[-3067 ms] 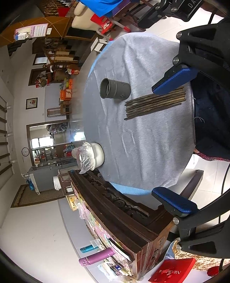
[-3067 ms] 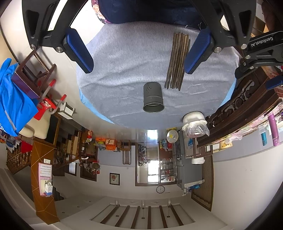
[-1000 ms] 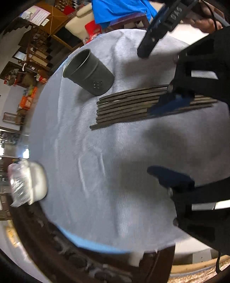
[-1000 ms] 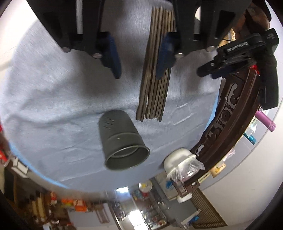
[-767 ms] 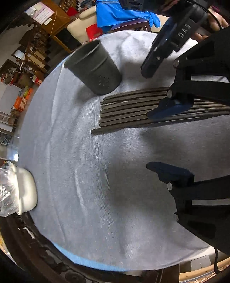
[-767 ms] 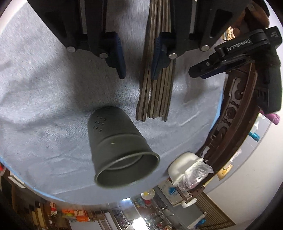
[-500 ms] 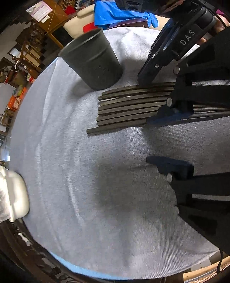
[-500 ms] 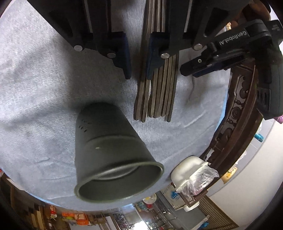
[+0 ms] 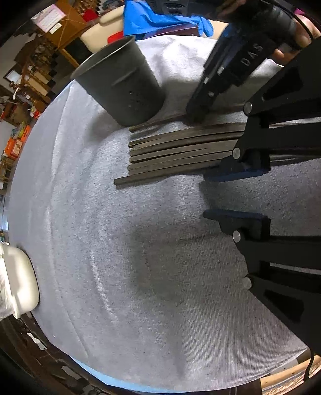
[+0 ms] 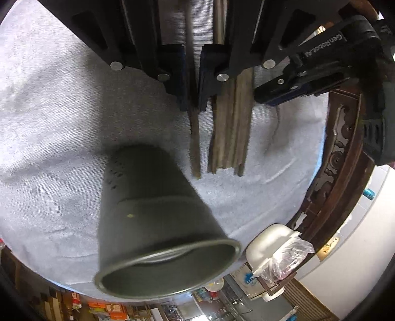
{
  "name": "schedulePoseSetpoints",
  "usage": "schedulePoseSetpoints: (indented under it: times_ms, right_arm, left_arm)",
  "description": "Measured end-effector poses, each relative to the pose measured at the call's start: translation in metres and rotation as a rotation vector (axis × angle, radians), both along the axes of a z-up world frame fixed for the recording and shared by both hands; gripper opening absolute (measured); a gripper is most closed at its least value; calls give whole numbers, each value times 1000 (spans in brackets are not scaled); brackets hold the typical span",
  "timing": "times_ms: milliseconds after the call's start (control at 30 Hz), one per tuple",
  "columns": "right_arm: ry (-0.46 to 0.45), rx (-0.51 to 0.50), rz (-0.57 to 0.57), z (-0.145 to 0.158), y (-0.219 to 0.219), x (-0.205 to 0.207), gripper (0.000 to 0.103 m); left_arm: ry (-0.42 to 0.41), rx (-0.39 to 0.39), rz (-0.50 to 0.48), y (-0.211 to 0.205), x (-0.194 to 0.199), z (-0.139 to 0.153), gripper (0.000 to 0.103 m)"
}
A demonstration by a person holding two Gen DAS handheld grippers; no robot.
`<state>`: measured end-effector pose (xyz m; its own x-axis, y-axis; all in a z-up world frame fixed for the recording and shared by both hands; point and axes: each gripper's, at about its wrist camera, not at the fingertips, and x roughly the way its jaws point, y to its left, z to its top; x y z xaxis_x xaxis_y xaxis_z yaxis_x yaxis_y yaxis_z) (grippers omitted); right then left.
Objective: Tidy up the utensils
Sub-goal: 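Lower the right tool onto the dark utensil bundle and grasp one utensil, then lift the long dark utensil out of the bundle with the right tool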
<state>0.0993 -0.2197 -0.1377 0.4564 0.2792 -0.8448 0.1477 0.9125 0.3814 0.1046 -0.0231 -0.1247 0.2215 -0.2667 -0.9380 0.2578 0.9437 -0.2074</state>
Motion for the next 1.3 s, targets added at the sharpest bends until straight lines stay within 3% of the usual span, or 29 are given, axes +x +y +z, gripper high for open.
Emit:
schedulePoseSetpoints:
  times_ms: [200, 467, 533, 900, 1067, 1300]
  right_arm:
    - [4, 0, 4, 0, -2, 0, 9]
    - [-2, 30, 5, -2, -4, -1, 9]
    - [-5, 28, 9, -2, -3, -1, 9]
    - [-15, 43, 13, -3, -6, -2, 9]
    - [-11, 40, 17, -3, -6, -3, 9]
    - [32, -6, 47, 1, 1, 1, 9]
  left_arm:
    - [66, -78, 24, 5, 3, -2, 23]
    - [69, -86, 54, -2, 5, 0, 22]
    - [83, -132, 65, -1, 5, 2, 22]
    - [69, -91, 63, -17, 7, -8, 27]
    - [114, -158, 71, 7, 0, -16, 28]
    - [145, -145, 77, 33, -8, -11, 28]
